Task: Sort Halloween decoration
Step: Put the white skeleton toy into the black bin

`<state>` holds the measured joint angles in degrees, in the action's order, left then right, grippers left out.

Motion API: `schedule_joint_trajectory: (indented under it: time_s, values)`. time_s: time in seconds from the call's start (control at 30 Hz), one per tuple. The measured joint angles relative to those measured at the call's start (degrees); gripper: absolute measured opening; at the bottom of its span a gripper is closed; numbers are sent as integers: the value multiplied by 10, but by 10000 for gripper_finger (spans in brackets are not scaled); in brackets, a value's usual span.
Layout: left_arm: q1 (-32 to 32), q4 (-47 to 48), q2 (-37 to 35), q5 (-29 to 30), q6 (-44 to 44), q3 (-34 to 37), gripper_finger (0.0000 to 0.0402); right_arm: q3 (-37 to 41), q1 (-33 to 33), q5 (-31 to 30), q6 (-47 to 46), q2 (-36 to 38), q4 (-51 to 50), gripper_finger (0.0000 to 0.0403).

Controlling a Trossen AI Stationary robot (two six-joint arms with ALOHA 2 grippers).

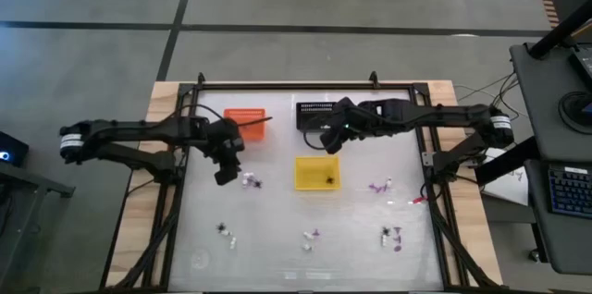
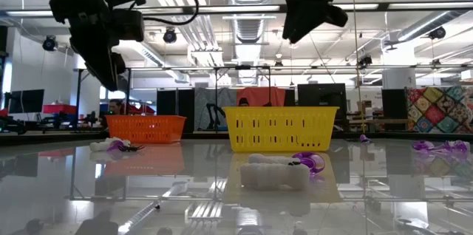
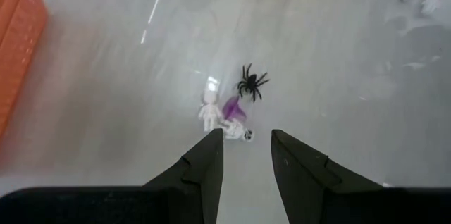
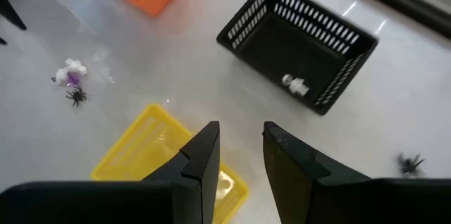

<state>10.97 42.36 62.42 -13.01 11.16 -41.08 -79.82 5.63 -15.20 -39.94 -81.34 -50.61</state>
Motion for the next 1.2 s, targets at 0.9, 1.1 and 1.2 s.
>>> schedule_joint_trajectory:
  time_s: [0.9, 1.1, 1.2]
  values:
    - [-4, -81, 199, 6, 0, 4, 103, -30, 4, 1, 73, 3, -81, 98]
    - [-4, -100, 228, 6, 0, 4, 103, -30, 4, 1, 78, 3, -95, 98]
    - [-4, -101, 243, 5, 4, 3, 103, -30, 4, 1, 88, 3, -95, 98]
